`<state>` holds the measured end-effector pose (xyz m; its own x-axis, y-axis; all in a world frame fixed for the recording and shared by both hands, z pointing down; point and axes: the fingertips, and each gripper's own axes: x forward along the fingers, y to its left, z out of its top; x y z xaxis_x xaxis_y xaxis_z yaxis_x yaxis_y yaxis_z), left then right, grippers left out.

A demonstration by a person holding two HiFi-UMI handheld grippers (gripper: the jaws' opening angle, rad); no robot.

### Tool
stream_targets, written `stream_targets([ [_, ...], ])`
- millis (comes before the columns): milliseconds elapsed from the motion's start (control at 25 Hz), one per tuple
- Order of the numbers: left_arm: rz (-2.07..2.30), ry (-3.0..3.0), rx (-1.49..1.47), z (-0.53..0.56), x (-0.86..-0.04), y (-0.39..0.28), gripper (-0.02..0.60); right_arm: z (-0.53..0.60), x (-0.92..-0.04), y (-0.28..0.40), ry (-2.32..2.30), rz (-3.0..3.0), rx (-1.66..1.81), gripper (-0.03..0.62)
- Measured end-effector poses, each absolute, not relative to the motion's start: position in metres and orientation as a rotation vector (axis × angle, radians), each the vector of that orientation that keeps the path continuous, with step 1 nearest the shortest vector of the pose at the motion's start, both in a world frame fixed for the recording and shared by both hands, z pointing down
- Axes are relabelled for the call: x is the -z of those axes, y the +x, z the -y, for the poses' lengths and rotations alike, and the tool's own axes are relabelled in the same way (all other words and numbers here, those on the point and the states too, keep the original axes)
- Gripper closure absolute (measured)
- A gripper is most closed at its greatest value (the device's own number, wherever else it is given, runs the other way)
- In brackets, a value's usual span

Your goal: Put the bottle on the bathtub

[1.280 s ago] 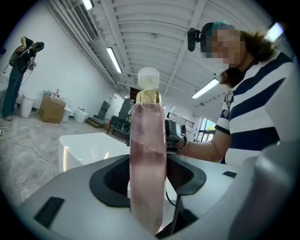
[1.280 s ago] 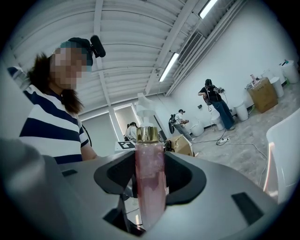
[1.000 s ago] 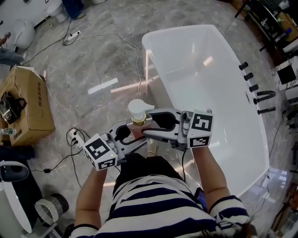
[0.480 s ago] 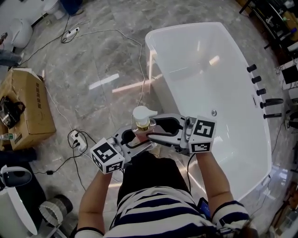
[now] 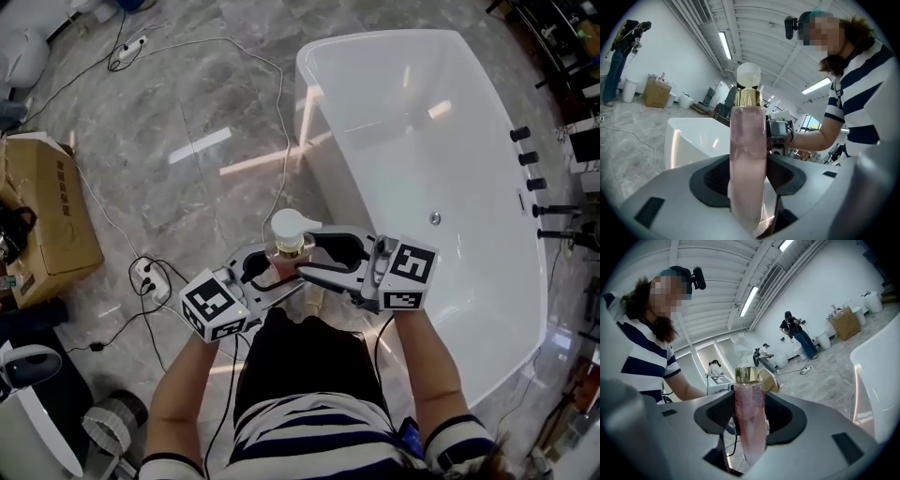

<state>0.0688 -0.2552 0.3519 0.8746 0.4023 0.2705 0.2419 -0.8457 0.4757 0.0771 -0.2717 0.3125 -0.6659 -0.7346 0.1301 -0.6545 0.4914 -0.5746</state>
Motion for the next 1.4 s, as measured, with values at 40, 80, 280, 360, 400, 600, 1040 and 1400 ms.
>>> stream_targets([
  [40, -0.484, 2.61, -0.515, 0.257, -0.358, 0.07, 0.348, 0.274, -0.318, 0.078, -1.231, -2.595, 0.92, 0.378],
  [80, -0.496, 2.609, -0.525, 0.259, -0.364, 0.07, 0.348, 0.275, -0.325, 0.079, -1.247, -2.594, 0.928, 0.378],
  [280, -0.528, 2.584, -0.556, 0.266, -0.398, 0.073, 0.348, 0.282, -0.36, 0.082, -1.312, -2.553, 0.971, 0.378],
  [360, -0.522, 2.571, -0.565, 0.269, -0.416, 0.072, 0.348, 0.285, -0.377, 0.082, -1.341, -2.53, 0.989, 0.378],
  [400, -0.515, 2.567, -0.57, 0.27, -0.425, 0.072, 0.348, 0.285, -0.386, 0.081, -1.353, -2.528, 1.0, 0.378],
  [600, -0.494, 2.556, -0.619, 0.272, -0.475, 0.069, 0.348, 0.288, -0.436, 0.079, -1.386, -2.538, 1.048, 0.379],
  [1040, -0.385, 2.553, -0.717, 0.29, -0.595, 0.079, 0.35, 0.302, -0.551, 0.089, -1.552, -2.577, 1.127, 0.398],
  [1400, -0.339, 2.57, -0.795, 0.311, -0.686, 0.096, 0.351, 0.318, -0.641, 0.103, -1.643, -2.437, 1.194, 0.421],
])
